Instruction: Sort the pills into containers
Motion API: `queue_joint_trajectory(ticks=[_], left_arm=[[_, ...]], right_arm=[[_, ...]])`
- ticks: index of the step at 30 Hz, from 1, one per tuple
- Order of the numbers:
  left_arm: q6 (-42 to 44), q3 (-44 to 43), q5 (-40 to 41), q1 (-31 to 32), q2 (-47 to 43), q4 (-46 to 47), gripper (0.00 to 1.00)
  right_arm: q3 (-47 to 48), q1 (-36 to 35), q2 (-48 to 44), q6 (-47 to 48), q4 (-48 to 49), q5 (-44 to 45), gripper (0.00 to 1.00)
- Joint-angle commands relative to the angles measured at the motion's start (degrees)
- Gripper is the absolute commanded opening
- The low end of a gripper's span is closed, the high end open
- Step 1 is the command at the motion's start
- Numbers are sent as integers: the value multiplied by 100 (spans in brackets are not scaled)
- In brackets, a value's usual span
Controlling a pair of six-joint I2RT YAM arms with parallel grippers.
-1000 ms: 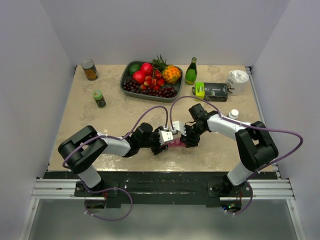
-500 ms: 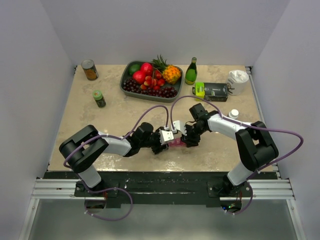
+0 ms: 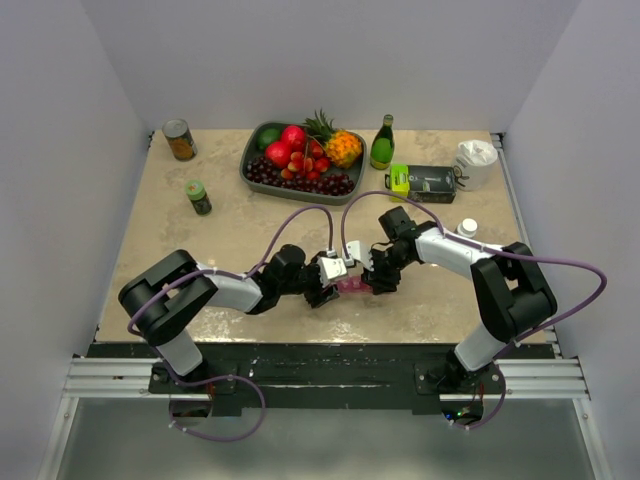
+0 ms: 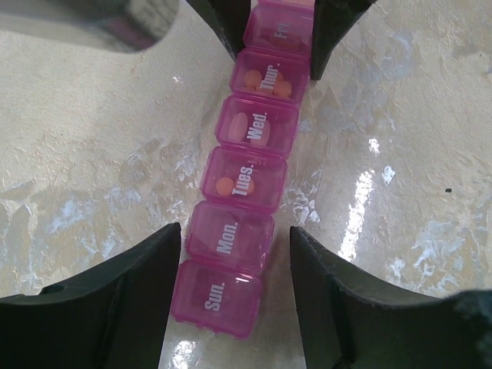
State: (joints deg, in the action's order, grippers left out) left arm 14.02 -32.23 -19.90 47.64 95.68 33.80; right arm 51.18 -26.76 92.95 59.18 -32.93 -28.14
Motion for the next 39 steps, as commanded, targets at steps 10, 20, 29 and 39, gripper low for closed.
queue_joint_trajectory(ticks=[10, 20, 29, 39], left_arm=[[-866, 138, 100, -492, -401, 724, 62], [-1358, -99, 671, -615, -287, 523, 63], [-2306, -494, 1138, -642, 100, 338, 64], [-2413, -995, 1305, -650, 618, -461, 64]], right_arm=[[41, -66, 92, 103, -91, 10, 22], [41, -66, 92, 103, -100, 10, 23], [41, -66, 101, 112, -100, 2, 23], [50, -75, 118, 112, -117, 10, 23]])
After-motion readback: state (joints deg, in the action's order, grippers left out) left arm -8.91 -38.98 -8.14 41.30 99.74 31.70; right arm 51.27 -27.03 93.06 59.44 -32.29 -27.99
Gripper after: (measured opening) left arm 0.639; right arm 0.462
